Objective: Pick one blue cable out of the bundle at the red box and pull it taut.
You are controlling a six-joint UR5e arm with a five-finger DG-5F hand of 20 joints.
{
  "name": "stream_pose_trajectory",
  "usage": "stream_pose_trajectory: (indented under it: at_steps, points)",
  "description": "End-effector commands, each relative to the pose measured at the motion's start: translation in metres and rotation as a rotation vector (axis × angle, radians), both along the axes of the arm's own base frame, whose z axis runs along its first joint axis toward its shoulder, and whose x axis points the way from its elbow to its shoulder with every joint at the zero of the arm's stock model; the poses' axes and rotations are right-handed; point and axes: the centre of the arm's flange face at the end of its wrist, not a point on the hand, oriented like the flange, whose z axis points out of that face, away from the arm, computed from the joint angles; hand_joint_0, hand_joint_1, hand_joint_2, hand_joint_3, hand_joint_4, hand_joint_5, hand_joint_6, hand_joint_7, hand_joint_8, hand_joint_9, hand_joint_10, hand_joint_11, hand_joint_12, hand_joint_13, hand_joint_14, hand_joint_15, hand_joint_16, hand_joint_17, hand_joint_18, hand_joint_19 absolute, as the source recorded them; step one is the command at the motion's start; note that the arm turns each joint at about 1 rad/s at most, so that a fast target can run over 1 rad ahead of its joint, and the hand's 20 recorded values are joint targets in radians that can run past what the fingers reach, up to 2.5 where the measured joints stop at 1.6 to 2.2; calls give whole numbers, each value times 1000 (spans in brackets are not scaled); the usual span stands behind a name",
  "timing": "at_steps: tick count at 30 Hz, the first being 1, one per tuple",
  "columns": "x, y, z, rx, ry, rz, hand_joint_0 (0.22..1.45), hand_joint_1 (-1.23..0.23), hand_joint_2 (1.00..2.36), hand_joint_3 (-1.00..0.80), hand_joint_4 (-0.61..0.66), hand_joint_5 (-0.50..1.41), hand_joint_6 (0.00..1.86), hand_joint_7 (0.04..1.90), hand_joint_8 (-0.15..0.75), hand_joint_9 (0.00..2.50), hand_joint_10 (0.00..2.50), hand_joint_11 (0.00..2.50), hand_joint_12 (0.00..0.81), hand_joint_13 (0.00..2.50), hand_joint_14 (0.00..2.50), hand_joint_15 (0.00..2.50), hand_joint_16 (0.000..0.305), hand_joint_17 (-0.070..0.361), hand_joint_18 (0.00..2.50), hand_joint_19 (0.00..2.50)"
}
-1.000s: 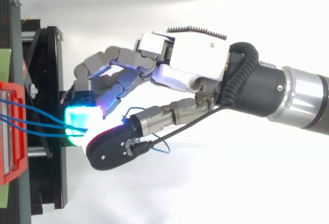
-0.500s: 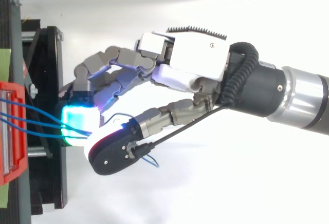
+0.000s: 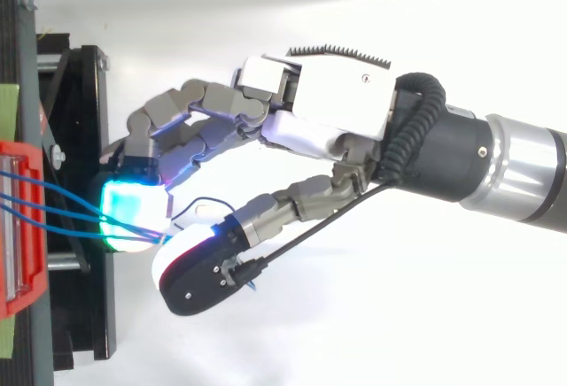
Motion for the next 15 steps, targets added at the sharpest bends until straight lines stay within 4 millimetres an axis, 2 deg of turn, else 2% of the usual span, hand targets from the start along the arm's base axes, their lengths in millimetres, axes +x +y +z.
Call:
stream_pose_trajectory:
  at_steps: [1, 5, 8, 11, 15]
  points:
    - [0, 0, 0, 0, 2, 0, 825, -967, 1000, -500, 62, -245, 887, 954, 195, 677, 14, 887, 298, 338, 6, 158, 42, 94, 511, 250]
    - [0, 0, 0, 0, 0, 0, 817, -977, 1000, -500, 71, -251, 886, 946, 196, 651, 15, 885, 303, 327, 6, 158, 42, 94, 509, 243]
    - [0, 0, 0, 0, 0, 0, 716, -989, 1000, -500, 85, -248, 882, 936, 200, 662, 14, 893, 303, 325, 8, 170, 42, 95, 522, 254]
    - [0, 0, 0, 0, 0, 0, 593, -927, 1000, -500, 111, -232, 871, 948, 239, 727, 15, 914, 310, 346, 7, 192, 42, 95, 515, 312]
    - [0, 0, 0, 0, 2, 0, 528, -826, 1000, -500, 125, -212, 863, 963, 272, 811, 15, 938, 325, 387, 8, 215, 45, 101, 537, 345]
